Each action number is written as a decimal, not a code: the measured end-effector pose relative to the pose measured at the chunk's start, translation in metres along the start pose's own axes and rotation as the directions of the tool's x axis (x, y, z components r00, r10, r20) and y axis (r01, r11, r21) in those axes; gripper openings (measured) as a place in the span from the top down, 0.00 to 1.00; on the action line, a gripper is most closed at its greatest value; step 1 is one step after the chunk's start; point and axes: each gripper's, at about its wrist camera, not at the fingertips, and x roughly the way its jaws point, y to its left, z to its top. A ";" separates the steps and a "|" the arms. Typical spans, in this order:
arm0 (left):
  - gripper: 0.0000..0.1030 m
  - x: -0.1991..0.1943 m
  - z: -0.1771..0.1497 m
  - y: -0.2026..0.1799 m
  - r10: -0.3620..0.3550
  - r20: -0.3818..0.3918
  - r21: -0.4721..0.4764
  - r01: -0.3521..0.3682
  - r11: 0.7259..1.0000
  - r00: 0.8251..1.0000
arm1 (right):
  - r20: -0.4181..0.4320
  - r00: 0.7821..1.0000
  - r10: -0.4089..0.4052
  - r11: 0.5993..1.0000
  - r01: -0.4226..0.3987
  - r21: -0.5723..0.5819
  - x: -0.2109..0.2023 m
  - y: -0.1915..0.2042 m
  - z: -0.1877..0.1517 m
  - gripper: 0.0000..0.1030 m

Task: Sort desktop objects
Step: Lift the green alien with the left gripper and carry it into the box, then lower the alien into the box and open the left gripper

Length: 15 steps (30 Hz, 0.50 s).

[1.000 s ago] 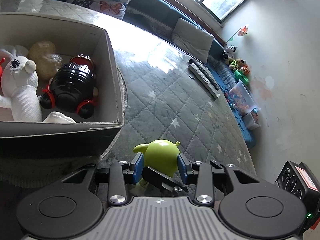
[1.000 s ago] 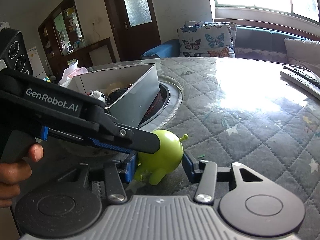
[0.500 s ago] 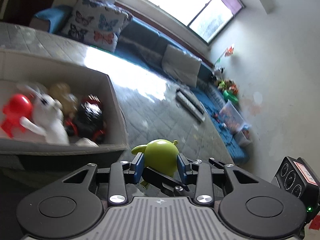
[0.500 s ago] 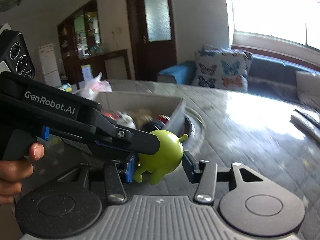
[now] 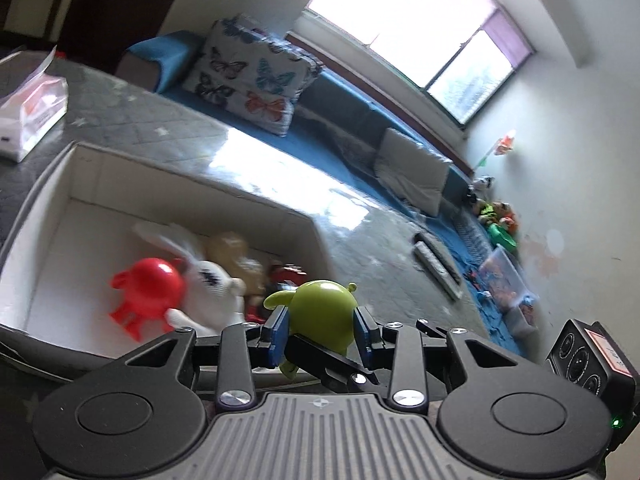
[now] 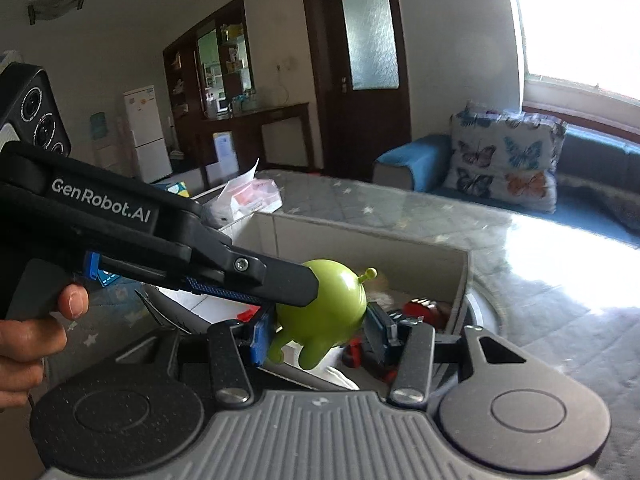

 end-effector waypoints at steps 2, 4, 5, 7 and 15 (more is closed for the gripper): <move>0.64 0.005 0.004 0.010 0.009 -0.008 -0.021 -0.009 1.000 1.000 | -0.019 1.000 0.013 1.000 -0.013 0.012 0.013 -0.003 0.001 0.53; 0.64 0.010 0.006 0.018 0.020 -0.018 -0.033 -0.020 0.999 1.000 | -0.038 0.999 0.028 0.999 -0.027 0.033 0.024 -0.007 0.001 0.53; 0.64 0.013 0.007 0.021 0.024 -0.022 -0.038 -0.025 0.999 0.999 | -0.047 0.998 0.034 0.999 -0.032 0.041 0.029 -0.009 0.001 0.53; 0.64 0.019 0.009 0.027 0.030 -0.031 -0.048 -0.031 0.998 0.999 | -0.060 0.997 0.039 0.998 -0.036 0.051 0.036 -0.013 0.000 0.53; 0.64 0.032 0.011 0.041 0.042 -0.060 -0.078 -0.046 0.996 0.997 | -0.100 0.994 0.054 0.995 -0.045 0.087 0.053 -0.020 -0.011 0.53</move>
